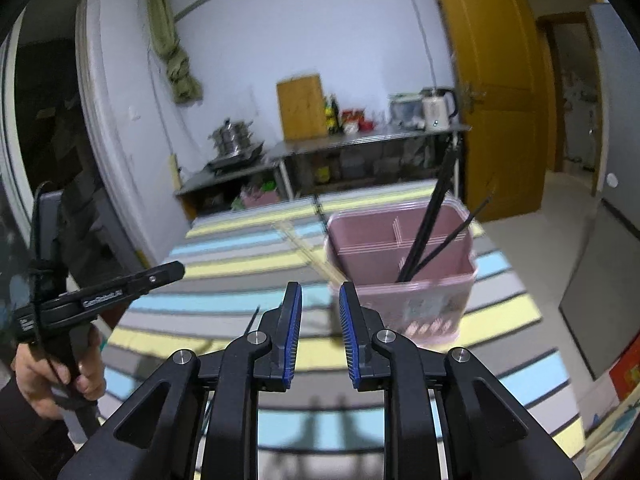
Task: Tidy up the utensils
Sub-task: 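Move both open tools back over the remaining chopsticks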
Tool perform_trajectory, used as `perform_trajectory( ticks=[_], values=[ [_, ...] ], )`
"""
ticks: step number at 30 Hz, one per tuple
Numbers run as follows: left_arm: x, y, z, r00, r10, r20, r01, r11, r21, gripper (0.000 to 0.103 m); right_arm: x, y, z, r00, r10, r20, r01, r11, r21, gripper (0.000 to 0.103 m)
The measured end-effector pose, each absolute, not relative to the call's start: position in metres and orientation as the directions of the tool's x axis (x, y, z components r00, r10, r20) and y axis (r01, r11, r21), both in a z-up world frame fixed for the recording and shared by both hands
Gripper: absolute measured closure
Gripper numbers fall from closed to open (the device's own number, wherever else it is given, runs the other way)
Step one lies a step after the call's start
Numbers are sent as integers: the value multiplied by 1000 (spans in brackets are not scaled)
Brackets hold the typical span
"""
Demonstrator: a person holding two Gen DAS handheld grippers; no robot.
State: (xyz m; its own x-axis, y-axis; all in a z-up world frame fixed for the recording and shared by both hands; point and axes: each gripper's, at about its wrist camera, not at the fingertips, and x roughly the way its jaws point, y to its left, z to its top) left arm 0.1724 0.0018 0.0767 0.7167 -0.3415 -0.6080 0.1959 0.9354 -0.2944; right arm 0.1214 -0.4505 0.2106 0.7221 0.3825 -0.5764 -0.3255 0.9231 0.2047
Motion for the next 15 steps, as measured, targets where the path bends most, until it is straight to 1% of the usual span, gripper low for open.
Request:
perform_trajectory(
  ticks=[9, 15],
  values=[
    [176, 12, 6, 626, -317, -713, 131, 944, -304, 82, 117, -430, 168, 629, 407, -662, -355, 908, 221, 83],
    [187, 6, -24, 583, -307, -752, 114, 947, -299, 82, 120, -424, 147, 583, 410, -701, -361, 904, 229, 83]
  ],
)
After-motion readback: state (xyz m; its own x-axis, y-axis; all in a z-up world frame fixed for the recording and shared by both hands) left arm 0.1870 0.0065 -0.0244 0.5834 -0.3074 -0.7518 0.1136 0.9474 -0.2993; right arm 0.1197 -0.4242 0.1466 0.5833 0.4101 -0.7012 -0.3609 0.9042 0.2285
